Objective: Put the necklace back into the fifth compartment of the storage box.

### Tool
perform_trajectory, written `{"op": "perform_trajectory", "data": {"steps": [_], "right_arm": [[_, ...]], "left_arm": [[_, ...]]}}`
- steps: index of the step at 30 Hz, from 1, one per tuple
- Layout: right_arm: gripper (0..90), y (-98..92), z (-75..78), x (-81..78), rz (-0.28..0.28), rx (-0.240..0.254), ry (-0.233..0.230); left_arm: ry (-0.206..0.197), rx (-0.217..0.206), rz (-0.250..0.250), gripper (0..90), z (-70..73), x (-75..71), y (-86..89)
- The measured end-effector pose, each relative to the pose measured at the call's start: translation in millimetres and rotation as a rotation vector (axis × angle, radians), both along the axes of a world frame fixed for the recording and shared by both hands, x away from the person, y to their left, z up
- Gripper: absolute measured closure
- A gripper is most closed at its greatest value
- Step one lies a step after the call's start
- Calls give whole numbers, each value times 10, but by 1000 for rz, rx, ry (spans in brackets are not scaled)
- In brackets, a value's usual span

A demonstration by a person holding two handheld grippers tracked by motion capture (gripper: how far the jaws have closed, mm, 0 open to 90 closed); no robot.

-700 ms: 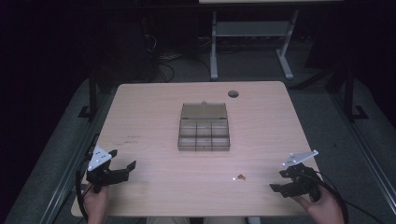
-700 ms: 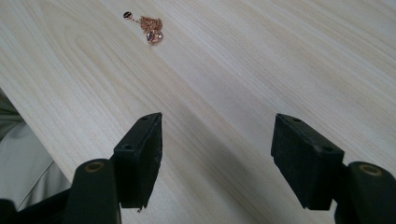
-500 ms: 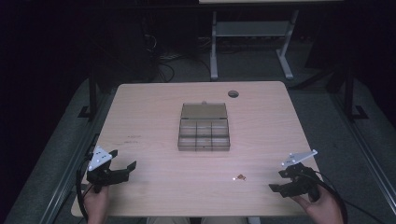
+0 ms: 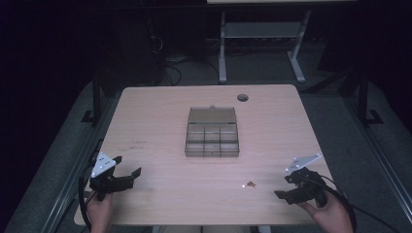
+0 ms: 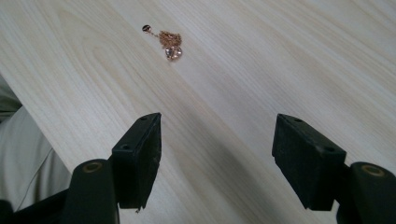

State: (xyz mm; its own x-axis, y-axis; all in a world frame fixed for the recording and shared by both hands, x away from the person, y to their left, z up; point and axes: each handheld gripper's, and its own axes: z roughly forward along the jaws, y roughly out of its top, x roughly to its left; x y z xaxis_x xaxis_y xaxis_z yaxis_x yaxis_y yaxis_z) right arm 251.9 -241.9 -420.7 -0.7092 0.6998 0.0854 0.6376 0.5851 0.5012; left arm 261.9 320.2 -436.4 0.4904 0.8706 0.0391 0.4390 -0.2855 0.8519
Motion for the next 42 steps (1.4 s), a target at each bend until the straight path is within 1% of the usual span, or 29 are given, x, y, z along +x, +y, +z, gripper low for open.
{"op": "perform_trajectory", "data": {"steps": [2, 7, 8, 12, 13, 14, 17, 18, 22, 24, 26, 28, 31, 35, 37, 42], "right_arm": [[326, 27, 8, 15, 13, 5, 14], [326, 83, 53, 40, 29, 9, 11], [327, 114, 78, 61, 38, 8, 13], [328, 154, 101, 79, 49, 5, 8], [331, 164, 104, 81, 53, 3, 7], [334, 193, 113, 94, 65, -11, 8], [349, 233, 123, 120, 70, -17, 19], [355, 243, 126, 130, 76, -20, 22], [370, 319, 141, 182, 94, -48, 27], [386, 349, 149, 202, 102, -47, 28], [392, 383, 154, 228, 114, -52, 31], [405, 422, 163, 251, 121, -63, 37], [419, 478, 170, 283, 134, -80, 31], [421, 538, 160, 320, 141, -82, 36], [428, 563, 152, 341, 136, -81, 49], [479, 644, 160, 393, 151, -83, 51]], "left_arm": [[-3, 0, -1, 142, 3, -2, 1], [-3, 3, 5, 142, 3, 0, 7], [-2, -1, 7, 142, 3, 2, 9], [0, -10, 13, 142, -2, 3, 12], [-1, -10, 11, 142, -2, 3, 14], [-5, -4, 8, 142, 5, 5, 15], [-7, 0, 11, 142, 8, 5, 24], [-5, -9, 16, 142, 5, 0, 27], [-7, -4, 18, 142, 8, 6, 33], [-2, -5, 19, 142, 4, 12, 39], [-2, -17, 26, 142, -3, 8, 36], [-3, -13, 26, 142, -2, 10, 36], [-7, -12, 24, 142, 4, 16, 40], [-6, -16, 24, 142, 2, 8, 41], [-6, -15, 25, 142, 3, 8, 38], [-7, -16, 28, 142, 2, 9, 33]]}}
